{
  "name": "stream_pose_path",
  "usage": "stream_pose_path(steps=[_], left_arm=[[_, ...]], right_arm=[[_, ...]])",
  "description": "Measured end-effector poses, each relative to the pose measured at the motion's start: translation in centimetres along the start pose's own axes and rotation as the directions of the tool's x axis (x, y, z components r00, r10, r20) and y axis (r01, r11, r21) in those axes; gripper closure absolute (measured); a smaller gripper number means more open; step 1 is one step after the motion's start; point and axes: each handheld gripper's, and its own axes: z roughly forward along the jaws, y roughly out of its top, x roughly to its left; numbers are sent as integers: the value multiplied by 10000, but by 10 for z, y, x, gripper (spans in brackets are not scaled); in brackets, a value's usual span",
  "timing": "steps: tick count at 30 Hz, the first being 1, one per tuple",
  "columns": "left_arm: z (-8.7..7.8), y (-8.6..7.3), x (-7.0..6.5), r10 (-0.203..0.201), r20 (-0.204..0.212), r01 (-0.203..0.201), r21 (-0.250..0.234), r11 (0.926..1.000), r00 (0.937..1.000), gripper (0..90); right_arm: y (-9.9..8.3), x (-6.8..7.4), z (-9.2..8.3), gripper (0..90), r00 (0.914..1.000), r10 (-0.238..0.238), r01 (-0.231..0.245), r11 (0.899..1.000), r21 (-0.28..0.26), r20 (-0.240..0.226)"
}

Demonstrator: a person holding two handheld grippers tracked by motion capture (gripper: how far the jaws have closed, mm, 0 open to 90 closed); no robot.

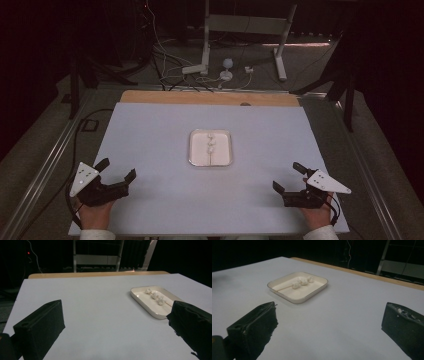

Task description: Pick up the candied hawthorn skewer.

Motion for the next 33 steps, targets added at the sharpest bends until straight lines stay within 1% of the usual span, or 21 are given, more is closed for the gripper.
stream_pose_path(steps=[1,3,6,7,10,11,12,14,16,17,18,20,21,25,26,29,33], left_arm=[[0,0,0,0,0,0,0,10000,10000,6],[3,7,-1,17,55,-17,-5,10000,10000,6],[7,10,-3,-2,60,2,-23,10000,10000,6],[12,13,-4,-51,62,51,18,10000,10000,6],[22,17,-8,-1,110,0,126,9999,9999,6],[22,17,-8,-1,110,0,126,9999,9999,6],[28,19,-12,35,166,-38,159,9999,9999,6],[30,21,-14,73,157,-76,174,9998,9999,6],[36,24,-17,108,157,-113,260,9996,9998,6],[42,26,-19,151,134,-155,297,9994,9998,6],[42,26,-19,151,134,-155,297,9994,9998,6],[49,30,-23,121,149,-126,355,9993,9998,6],[49,30,-23,121,149,-126,355,9993,9998,6],[58,34,-29,237,165,-246,520,9983,9996,6],[63,36,-33,300,182,-310,555,9980,9994,6],[67,37,-37,317,197,-329,596,9977,9993,6],[77,39,-44,465,253,-483,742,9961,9986,6]], right_arm=[[0,0,0,0,10000,26,-26,10000,-47,-51],[0,0,0,0,9999,31,-32,10000,-89,-135],[0,0,0,0,9998,-17,14,9999,-138,-201],[0,1,-1,0,9998,-22,20,9999,-132,-210],[1,1,-1,0,9997,-15,12,9999,-155,-243],[1,1,-2,0,9997,-41,36,9998,-204,-258],[1,1,-2,0,9996,-51,44,9997,-246,-272],[1,1,-2,0,9996,-48,42,9997,-247,-262],[1,1,-2,0,9997,-70,64,9997,-223,-249],[1,1,-2,0,9997,-82,78,9998,-196,-230],[1,1,-2,0,9997,-93,89,9998,-160,-210],[1,0,-2,0,9998,-91,89,9999,-118,-169],[1,0,-2,0,9998,-81,79,9999,-102,-154],[1,1,-2,0,9999,-109,108,9999,-86,-127],[1,1,-2,0,9999,-120,119,9999,-67,-105],[1,1,-2,0,9999,-100,100,9999,-31,-66],[1,1,-2,0,10000,-97,97,10000,-12,-7]])
